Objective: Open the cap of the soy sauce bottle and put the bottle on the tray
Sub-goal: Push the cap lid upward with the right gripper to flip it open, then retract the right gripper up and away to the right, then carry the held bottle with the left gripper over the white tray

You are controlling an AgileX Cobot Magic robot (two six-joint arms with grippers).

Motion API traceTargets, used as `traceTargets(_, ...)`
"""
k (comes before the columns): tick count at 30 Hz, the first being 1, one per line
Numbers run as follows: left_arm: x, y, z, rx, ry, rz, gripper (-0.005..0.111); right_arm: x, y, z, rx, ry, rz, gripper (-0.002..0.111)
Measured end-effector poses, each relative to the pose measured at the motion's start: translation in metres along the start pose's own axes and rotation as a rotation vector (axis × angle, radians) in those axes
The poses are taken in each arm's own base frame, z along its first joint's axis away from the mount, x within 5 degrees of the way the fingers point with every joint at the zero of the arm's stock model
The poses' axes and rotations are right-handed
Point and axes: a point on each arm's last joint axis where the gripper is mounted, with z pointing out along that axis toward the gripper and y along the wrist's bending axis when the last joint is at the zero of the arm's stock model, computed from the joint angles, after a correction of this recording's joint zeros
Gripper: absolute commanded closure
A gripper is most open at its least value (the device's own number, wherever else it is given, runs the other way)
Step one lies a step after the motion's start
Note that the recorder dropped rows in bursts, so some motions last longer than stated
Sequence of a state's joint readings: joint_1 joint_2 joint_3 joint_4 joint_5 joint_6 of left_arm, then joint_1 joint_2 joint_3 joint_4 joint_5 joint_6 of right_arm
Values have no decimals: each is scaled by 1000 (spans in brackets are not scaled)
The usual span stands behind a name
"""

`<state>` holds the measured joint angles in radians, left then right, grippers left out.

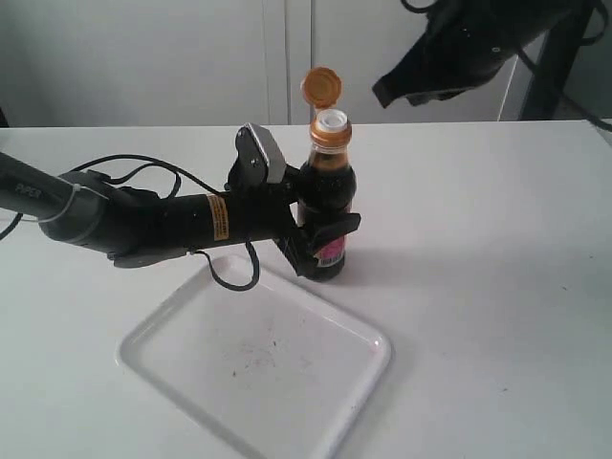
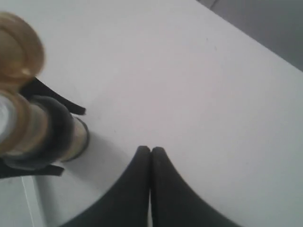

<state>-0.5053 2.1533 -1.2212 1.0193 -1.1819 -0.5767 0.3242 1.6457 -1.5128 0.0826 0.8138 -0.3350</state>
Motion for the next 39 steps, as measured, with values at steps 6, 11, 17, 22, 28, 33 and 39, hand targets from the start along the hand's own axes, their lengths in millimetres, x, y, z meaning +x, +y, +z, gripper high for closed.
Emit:
traceTargets(6,-4,1,-1,-12,26,1,107,21,-39,-4,64,107,87,108)
traceTargets(11,-13,2,-4,-28,44,5,107,45,-62,-20,179,151,131,108)
traceTargets(17,-52,1,-14,-27,18,43,107,62,-66,-49,257,71,174,108)
traceTargets(22,-67,-6,-24,-23,10,34,107,79,-62,-41,253,83,195,108)
traceTargets(28,-71,-28,-47,-25,-17,50,107,93,-58,-27,245,94,196,108)
traceTargets(33,-74,-39,-60,-29,-17,42,107,92,-59,-26,249,82,201,108)
traceTargets(39,-79,-52,-76,-35,-17,32,107,92,-58,-26,243,74,226,108)
